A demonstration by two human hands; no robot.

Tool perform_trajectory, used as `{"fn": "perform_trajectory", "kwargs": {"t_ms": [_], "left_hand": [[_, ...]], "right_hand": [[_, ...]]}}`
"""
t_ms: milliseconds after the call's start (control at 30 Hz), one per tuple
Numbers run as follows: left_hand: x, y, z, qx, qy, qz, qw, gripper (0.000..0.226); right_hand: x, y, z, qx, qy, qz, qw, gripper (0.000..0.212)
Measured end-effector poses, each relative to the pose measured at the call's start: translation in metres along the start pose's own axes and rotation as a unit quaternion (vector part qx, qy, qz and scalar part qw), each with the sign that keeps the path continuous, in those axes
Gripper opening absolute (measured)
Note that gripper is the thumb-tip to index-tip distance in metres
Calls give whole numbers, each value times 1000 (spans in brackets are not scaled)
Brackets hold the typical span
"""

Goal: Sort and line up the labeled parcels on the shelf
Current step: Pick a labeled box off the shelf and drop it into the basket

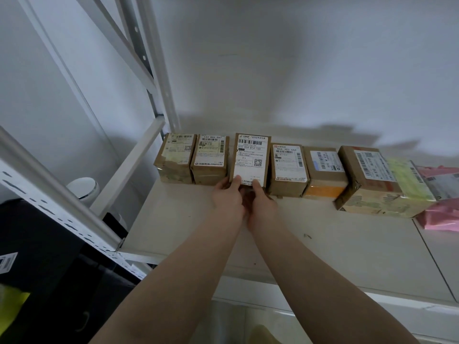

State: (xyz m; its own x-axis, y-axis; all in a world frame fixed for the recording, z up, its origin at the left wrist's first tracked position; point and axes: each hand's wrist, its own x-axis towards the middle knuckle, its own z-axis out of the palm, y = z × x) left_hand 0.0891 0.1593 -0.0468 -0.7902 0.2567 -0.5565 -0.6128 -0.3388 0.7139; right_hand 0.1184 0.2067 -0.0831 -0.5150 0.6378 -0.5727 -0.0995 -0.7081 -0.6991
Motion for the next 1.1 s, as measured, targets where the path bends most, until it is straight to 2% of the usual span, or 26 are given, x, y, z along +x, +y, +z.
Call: {"fn": "perform_trajectory", "kwargs": {"t_ms": [200,467,700,800,867,967,1033,1100], "left_hand": [[-8,1,-5,-16,3,1,1000,37],[-12,-2,-9,-26,3,10,1000,33],[-28,-5,-27,-53,-12,53,997,28],[-37,-7,-40,-55,-22,68,996,31],[-45,-7,-50,-19,-31,76,996,34],[-54,0,-65,112,-25,70,991,45],[-60,6,-78,185,-61,51,980,57],[-69,10,-91,240,-129,23,962,64]], "right_hand": [[0,4,-1,1,3,4,1000,30],[0,4,-7,15,-21,-2,1000,28],[-10,7,-18,35,-104,-19,994,44],[-25,8,-25,33,-133,-33,990,40],[-38,10,-30,33,-132,-43,990,35],[-63,13,-39,26,-112,-66,991,35],[-82,17,-49,17,-103,-77,992,37],[-105,25,-62,12,-94,-79,992,31]]}}
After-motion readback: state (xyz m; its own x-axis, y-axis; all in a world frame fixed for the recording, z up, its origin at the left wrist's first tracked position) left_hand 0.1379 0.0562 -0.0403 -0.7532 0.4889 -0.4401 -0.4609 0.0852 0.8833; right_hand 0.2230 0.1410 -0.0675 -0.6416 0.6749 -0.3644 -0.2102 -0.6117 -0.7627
